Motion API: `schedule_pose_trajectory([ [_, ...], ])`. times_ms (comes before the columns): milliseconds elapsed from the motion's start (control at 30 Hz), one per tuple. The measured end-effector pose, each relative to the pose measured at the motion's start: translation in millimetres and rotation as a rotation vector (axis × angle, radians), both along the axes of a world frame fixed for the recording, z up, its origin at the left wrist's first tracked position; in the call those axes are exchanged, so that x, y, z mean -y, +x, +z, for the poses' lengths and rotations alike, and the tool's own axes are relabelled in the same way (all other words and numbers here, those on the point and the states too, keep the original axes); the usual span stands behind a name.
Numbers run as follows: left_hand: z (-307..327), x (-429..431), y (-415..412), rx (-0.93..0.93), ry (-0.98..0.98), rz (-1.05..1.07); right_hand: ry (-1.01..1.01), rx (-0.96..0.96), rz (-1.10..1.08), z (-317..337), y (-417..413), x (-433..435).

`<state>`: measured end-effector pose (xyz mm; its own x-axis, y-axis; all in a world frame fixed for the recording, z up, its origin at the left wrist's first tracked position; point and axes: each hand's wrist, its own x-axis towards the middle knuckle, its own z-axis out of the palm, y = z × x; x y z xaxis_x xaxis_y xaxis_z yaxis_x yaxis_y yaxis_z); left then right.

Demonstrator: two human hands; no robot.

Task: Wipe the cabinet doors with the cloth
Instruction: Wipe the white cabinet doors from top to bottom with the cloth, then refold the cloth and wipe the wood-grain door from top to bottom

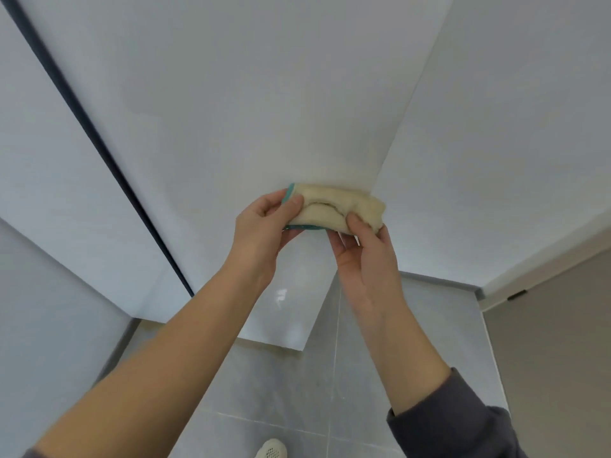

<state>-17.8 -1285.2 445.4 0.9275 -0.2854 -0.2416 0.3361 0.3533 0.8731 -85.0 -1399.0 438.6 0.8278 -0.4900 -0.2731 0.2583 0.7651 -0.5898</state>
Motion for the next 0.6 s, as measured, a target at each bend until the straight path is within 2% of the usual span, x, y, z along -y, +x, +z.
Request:
schedule_pose_trajectory([
  [167,80.2,6.5,-23.7,0.322,0.077,-0.161,-0.118,0.219,-0.055,70.9,-30.7,17.2],
  [333,98.7,41.8,-53.6,0.522,0.117,-0.306,-0.155,0.251,-0.140,77.5,-64.5,51.2],
  [467,88.0,95.3,-63.9,0.551,0.186,-0.409,-0.105,0.203,-0.217,62.5,-86.7,96.0],
  [600,77.9,162.9,-68.2,0.476,0.208,-0.504,-0.159,0.173,-0.263,50.2,-105.9,157.5],
])
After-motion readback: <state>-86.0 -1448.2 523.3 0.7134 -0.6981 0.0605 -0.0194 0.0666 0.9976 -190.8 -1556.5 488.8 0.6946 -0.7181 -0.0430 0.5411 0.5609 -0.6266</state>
